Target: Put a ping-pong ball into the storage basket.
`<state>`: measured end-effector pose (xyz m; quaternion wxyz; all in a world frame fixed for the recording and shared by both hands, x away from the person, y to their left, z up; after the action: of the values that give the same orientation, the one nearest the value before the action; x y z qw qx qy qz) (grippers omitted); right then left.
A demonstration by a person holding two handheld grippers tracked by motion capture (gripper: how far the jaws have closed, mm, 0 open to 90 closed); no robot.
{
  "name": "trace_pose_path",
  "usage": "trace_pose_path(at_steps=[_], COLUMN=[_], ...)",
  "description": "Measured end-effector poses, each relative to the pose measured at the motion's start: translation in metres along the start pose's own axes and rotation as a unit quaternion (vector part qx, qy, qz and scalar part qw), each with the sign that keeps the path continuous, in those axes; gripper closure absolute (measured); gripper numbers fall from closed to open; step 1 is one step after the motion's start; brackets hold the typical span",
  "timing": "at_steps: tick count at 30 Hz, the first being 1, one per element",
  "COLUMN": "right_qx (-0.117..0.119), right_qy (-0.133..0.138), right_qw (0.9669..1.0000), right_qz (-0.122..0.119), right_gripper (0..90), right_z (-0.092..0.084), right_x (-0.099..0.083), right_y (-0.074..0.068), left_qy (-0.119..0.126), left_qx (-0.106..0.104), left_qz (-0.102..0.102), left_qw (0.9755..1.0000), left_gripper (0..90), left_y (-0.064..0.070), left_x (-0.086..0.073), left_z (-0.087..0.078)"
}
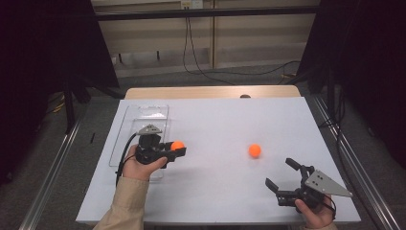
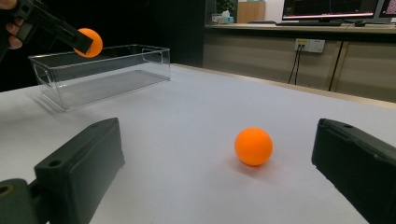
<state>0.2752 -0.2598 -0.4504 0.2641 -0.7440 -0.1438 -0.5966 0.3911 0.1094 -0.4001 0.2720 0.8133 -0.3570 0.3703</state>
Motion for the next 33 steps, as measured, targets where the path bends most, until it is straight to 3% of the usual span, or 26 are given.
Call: trace_pose_path(at_steps=[33], right_qx=[-0.005], right_qy=[0.001], right_qw=[0.9999], right_qz=[0.009], right_gripper=[1.5], right_z=[-0.002], right_x=[-0.001], right_y=[0.004], left_qy=[0.000], left_qx=[0.024], left_qz=[-0.007], left_qw=[0.9997], left_gripper=[50.9], left_y=[-0.019], left_x=[-0.002], left_z=[-0.014])
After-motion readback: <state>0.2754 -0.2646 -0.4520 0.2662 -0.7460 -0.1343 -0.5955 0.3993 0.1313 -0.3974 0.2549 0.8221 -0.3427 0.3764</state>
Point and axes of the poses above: each handheld gripper's, and its own axes: z roughly forward along the jaws, x roughly out of its top, y roughly to its right, the point moved 5 cm from there along z, roughly forward along the jaws, and after that the axes turned 10 degrees about z, right-handed, at the moved point
